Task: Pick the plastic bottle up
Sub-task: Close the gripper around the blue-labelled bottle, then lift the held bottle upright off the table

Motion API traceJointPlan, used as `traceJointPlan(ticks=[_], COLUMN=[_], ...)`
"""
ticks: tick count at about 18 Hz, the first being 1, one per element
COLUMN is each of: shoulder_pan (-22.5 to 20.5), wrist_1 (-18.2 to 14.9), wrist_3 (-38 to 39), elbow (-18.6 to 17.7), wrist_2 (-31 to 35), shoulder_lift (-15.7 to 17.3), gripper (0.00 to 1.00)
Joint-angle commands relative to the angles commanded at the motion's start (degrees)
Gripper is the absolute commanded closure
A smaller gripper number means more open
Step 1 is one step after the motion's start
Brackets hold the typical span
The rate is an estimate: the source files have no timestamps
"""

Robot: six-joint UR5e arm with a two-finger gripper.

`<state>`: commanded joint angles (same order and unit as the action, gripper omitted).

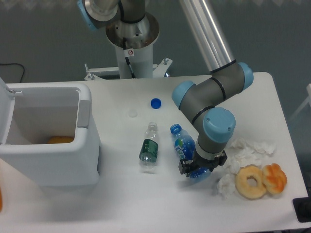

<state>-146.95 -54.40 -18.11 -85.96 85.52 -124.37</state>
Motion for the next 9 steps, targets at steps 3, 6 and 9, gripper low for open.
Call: traceJointPlan(ticks=[3,6,9], shoulder_pan=[0.0,0.0,0.0], wrist_1=[-0.1,-0.1,-0.2], wrist_3=[0.0,-0.1,-0.1], elbow=[0.0,-0.1,0.0], wrist_2=[-0.2,-0.2,-0.2], shoulder_lift=[1.5,2.0,3.1], gripper=[0.2,0.22,0.22])
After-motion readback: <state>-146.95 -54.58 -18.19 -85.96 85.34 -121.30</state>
